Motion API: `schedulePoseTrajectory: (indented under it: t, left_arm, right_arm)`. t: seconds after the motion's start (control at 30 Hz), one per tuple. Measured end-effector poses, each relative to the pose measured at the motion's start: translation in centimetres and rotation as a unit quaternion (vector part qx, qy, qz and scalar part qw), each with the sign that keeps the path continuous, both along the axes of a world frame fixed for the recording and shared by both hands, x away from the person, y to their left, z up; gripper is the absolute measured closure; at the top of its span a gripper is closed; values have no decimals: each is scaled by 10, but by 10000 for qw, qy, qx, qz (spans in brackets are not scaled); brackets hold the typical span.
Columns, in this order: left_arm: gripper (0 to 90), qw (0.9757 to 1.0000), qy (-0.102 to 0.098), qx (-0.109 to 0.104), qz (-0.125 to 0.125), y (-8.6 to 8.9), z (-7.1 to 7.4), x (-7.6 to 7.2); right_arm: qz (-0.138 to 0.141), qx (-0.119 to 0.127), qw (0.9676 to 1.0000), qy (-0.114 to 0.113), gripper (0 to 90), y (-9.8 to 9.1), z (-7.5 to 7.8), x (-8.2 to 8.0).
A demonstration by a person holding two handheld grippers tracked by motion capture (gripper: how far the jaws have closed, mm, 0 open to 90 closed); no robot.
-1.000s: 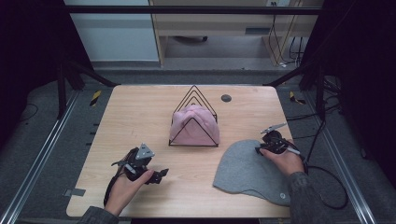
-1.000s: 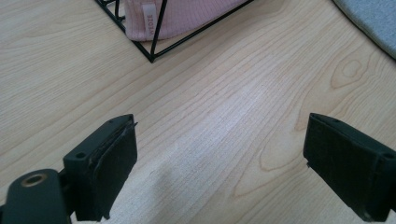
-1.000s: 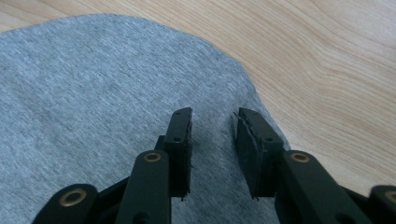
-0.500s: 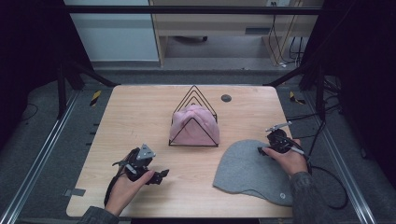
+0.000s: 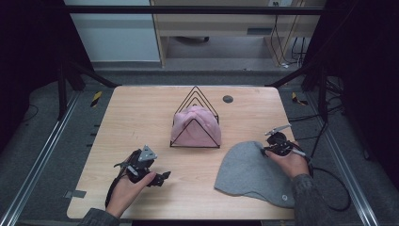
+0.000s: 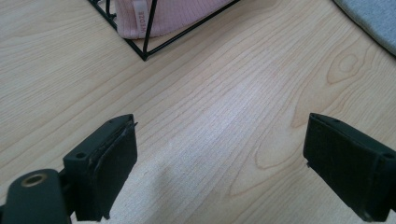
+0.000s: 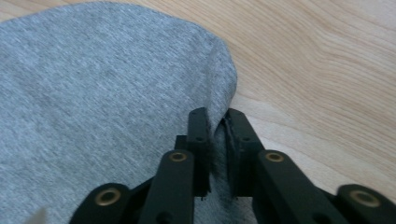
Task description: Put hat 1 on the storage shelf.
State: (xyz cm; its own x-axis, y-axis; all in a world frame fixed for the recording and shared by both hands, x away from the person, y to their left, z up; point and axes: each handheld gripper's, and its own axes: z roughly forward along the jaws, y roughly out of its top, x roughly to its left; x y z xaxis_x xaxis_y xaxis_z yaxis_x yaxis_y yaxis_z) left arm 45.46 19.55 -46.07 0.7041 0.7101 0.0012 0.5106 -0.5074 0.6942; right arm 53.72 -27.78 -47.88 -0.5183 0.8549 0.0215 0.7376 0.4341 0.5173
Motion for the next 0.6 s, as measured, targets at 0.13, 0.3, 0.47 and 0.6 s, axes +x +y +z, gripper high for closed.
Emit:
schedulePoseTrajectory:
  t: [0.13,0.3,0.47,0.6]
  left_arm:
    - [94,10000,59,-34,-8,0,-1,1]
    - [91,10000,86,4,-34,-1,-2,1]
    - [90,9999,96,16,-34,-2,-2,1]
    - [89,9999,91,-6,-52,-2,-2,1]
  right_arm:
    - [89,102,9999,-44,851,3,2,-2]
    - [180,350,9987,-320,850,8,13,-11]
    - [325,551,9963,-572,850,13,28,-22]
    - [440,646,9941,-748,850,14,35,-28]
